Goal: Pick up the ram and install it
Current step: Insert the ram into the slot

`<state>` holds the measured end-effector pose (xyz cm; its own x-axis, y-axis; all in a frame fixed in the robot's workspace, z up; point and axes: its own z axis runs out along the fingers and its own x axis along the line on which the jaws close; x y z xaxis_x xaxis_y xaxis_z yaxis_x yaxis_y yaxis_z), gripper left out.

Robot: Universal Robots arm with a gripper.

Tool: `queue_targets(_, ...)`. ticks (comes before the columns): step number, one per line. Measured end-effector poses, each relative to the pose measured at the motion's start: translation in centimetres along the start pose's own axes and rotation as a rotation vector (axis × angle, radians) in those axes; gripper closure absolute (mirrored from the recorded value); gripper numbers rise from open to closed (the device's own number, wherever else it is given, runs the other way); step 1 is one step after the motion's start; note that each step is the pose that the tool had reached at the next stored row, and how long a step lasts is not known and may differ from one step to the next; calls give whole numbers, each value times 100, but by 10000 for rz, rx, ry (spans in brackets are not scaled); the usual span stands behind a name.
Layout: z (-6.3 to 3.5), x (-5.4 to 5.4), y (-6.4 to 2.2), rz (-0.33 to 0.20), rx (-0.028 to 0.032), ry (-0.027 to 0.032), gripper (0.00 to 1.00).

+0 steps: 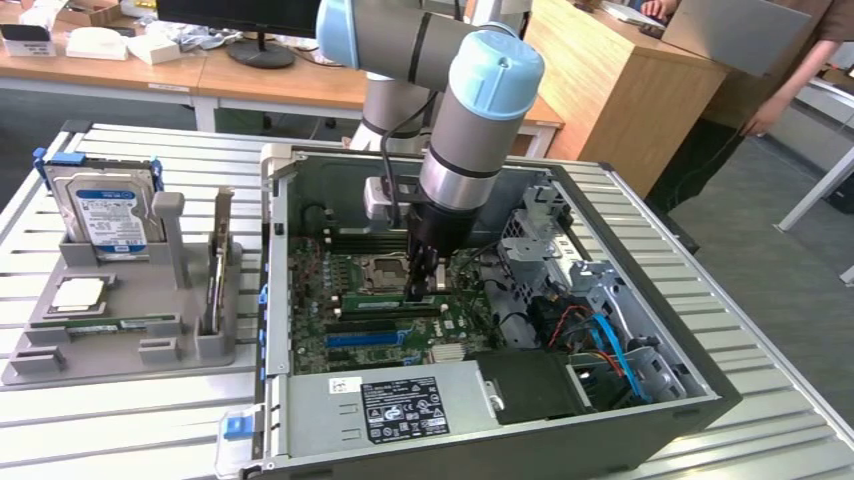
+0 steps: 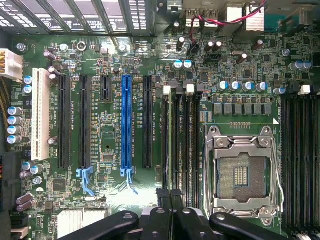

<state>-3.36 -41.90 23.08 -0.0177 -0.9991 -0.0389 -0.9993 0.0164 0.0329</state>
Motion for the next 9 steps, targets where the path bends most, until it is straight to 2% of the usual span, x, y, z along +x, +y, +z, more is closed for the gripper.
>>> queue_targets(9, 0, 0, -10, -55, -2, 2, 89)
